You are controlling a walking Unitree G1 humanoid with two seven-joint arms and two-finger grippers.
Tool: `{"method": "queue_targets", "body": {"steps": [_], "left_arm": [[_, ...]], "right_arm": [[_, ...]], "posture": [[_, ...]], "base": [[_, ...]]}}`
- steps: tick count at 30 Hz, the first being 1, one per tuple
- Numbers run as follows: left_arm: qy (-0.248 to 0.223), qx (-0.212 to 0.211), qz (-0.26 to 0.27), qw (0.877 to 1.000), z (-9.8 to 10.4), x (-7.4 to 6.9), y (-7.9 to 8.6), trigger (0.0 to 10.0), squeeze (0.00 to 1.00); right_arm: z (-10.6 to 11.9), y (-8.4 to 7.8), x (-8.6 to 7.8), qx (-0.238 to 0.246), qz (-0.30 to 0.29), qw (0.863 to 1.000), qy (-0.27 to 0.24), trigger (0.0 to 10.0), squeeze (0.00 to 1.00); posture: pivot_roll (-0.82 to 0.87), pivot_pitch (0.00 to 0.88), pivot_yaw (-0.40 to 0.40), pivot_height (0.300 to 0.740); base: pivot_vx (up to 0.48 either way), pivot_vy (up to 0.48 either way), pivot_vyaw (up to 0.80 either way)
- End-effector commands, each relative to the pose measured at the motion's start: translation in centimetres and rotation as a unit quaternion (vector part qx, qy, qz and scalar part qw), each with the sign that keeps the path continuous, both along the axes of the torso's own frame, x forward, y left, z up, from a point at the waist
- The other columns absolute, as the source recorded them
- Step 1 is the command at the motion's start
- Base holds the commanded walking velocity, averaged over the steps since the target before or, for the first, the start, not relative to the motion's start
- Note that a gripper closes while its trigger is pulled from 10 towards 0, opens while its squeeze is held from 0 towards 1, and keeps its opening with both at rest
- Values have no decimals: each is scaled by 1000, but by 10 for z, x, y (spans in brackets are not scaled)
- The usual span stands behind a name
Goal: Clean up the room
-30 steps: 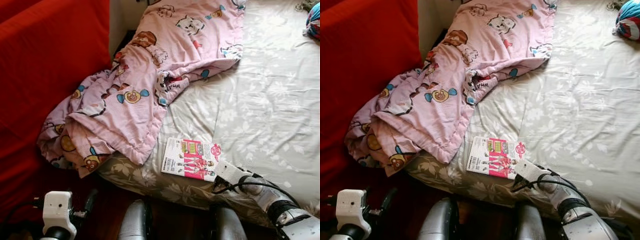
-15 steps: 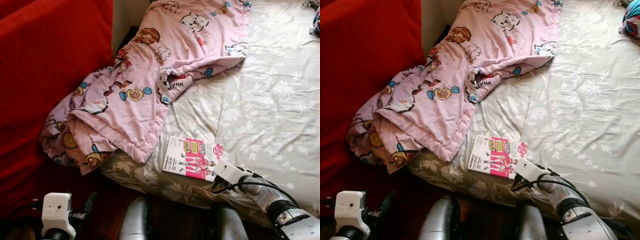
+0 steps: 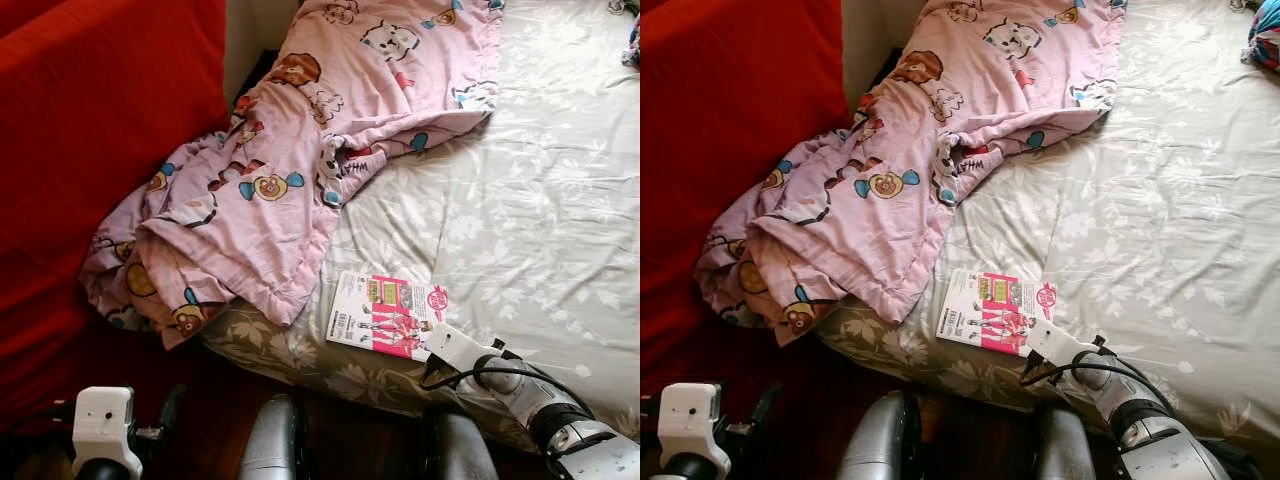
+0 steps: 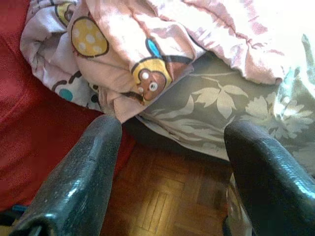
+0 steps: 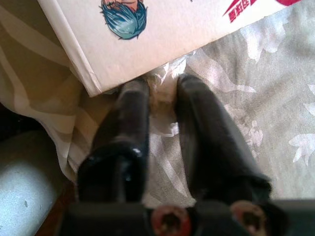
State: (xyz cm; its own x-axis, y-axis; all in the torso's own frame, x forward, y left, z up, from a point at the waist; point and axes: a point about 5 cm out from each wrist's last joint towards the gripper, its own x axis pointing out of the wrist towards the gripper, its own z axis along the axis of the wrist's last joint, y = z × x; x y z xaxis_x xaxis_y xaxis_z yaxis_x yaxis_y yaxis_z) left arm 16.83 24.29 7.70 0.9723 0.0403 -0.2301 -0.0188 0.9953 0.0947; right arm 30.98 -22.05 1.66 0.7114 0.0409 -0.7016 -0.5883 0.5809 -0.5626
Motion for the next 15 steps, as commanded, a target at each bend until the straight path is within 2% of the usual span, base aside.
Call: {"method": "queue_targets", "body": {"steps": [1,12,15], "left_arm": [[18,-3,13,1000,-9,-4,3,10000,0],[7,-16,34,999,-22,16,2,10000,0],[8,-26,43,999,-33,25,-1,10000,0]], "right_arm": [[-9,-1,-8,-1,-6,1000,17,0,0],[-10,-1,-9,7,-17,1000,13,0,0],[-11,-1,-11,19,-27,999,6,0,0]], "posture": [[229,212,136,622],[177,132,90,622],[143,91,70,622]], "base": [[0,0,0],[0,0,0],[0,0,0]]}}
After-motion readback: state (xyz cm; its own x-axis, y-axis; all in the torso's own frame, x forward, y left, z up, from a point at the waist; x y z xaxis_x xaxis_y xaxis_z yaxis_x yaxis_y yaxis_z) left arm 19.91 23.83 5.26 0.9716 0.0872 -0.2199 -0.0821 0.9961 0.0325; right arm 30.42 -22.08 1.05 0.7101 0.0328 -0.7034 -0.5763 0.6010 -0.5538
